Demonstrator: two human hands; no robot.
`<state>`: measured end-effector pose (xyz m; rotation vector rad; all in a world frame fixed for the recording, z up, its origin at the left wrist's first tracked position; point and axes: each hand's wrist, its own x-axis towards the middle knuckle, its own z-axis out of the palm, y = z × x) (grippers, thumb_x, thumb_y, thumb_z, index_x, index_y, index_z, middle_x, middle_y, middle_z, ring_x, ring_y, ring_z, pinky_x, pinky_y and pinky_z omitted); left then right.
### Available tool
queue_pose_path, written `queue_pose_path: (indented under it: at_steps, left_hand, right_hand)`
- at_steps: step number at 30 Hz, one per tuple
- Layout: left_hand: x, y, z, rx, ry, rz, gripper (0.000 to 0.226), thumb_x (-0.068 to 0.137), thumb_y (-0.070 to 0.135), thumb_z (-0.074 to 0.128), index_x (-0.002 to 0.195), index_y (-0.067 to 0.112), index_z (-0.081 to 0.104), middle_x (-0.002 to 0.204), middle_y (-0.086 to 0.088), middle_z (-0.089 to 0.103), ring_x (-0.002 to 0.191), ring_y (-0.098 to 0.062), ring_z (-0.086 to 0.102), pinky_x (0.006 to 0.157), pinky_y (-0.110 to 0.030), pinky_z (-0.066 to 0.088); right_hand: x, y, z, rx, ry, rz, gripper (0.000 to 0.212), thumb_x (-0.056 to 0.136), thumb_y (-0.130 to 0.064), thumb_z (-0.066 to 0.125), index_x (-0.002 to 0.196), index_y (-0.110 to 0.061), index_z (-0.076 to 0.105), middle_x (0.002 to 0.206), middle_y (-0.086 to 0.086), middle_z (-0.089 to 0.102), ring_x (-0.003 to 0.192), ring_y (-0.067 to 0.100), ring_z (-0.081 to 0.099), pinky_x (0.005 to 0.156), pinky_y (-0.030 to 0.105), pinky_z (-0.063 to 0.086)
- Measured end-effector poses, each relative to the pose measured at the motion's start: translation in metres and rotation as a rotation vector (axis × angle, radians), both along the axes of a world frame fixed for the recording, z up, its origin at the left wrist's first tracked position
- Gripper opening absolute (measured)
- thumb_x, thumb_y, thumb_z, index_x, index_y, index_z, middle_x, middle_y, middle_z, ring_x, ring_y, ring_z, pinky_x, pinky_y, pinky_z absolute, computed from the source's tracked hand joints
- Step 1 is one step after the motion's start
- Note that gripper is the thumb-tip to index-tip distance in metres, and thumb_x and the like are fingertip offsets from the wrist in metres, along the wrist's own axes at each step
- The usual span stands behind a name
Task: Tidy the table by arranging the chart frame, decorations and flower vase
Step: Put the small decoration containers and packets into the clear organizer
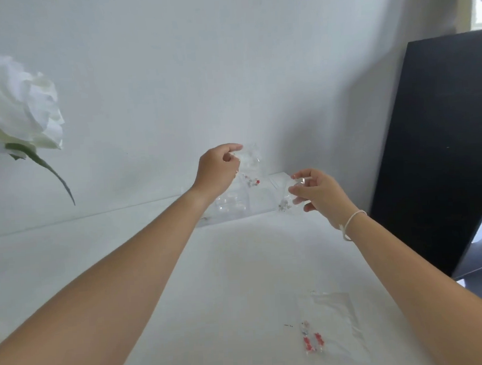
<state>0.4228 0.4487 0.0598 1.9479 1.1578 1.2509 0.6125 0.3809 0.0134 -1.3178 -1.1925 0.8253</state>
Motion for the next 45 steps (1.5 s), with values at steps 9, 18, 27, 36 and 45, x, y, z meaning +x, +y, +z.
queue_pose_path:
  at_steps: [9, 18, 27, 36, 45]
  left_hand:
    - [0.018, 0.045, -0.001, -0.125, 0.064, 0.088, 0.029, 0.081, -0.004, 0.044, 0.105, 0.007, 0.057, 0.093, -0.015, 0.058, 0.067, -0.02, 0.057, 0.081, -0.04, 0.055]
    - [0.037, 0.066, -0.016, -0.116, 0.231, 0.088, 0.031, 0.082, -0.003, 0.044, 0.108, 0.004, 0.059, 0.121, -0.017, 0.056, 0.1, -0.031, 0.06, 0.077, -0.029, 0.047]
    - [0.024, 0.067, -0.029, -0.092, 0.318, 0.121, 0.033, 0.084, 0.005, 0.047, 0.114, 0.009, 0.06, 0.123, -0.011, 0.057, 0.099, -0.021, 0.055, 0.079, -0.022, 0.039]
    - [-0.055, 0.021, -0.054, 0.151, 0.118, 0.326, 0.03, 0.085, 0.018, 0.056, 0.114, 0.02, 0.062, 0.12, -0.004, 0.061, 0.112, -0.026, 0.054, 0.1, -0.038, 0.042]
    - [-0.081, 0.007, -0.089, 0.013, -0.02, 0.331, 0.028, 0.086, 0.029, 0.06, 0.112, 0.02, 0.063, 0.123, 0.003, 0.059, 0.093, -0.012, 0.052, 0.077, -0.015, 0.036]
  right_hand:
    - [0.003, 0.032, 0.008, 0.095, 0.057, -0.072, 0.027, 0.082, -0.002, 0.06, 0.088, -0.028, 0.056, 0.073, 0.004, 0.052, 0.056, 0.017, 0.054, 0.044, 0.02, 0.043]
    - [0.01, 0.054, -0.001, 0.135, 0.04, -0.154, 0.027, 0.082, -0.005, 0.058, 0.104, -0.02, 0.06, 0.072, 0.001, 0.054, 0.057, 0.01, 0.054, 0.046, 0.016, 0.044]
    - [-0.007, 0.082, 0.006, 0.16, -0.188, -0.227, 0.035, 0.083, -0.004, 0.047, 0.113, -0.016, 0.06, 0.061, -0.005, 0.047, 0.056, 0.015, 0.052, 0.039, 0.011, 0.04]
    - [-0.028, 0.111, 0.016, 0.078, -0.575, -0.181, 0.037, 0.082, -0.002, 0.047, 0.114, -0.017, 0.058, 0.07, -0.002, 0.05, 0.065, 0.021, 0.051, 0.063, 0.027, 0.042]
    - [-0.037, 0.119, 0.009, -0.086, -0.548, -0.12, 0.032, 0.075, -0.01, 0.066, 0.107, -0.012, 0.064, 0.07, -0.007, 0.052, 0.069, 0.016, 0.052, 0.057, 0.023, 0.038]
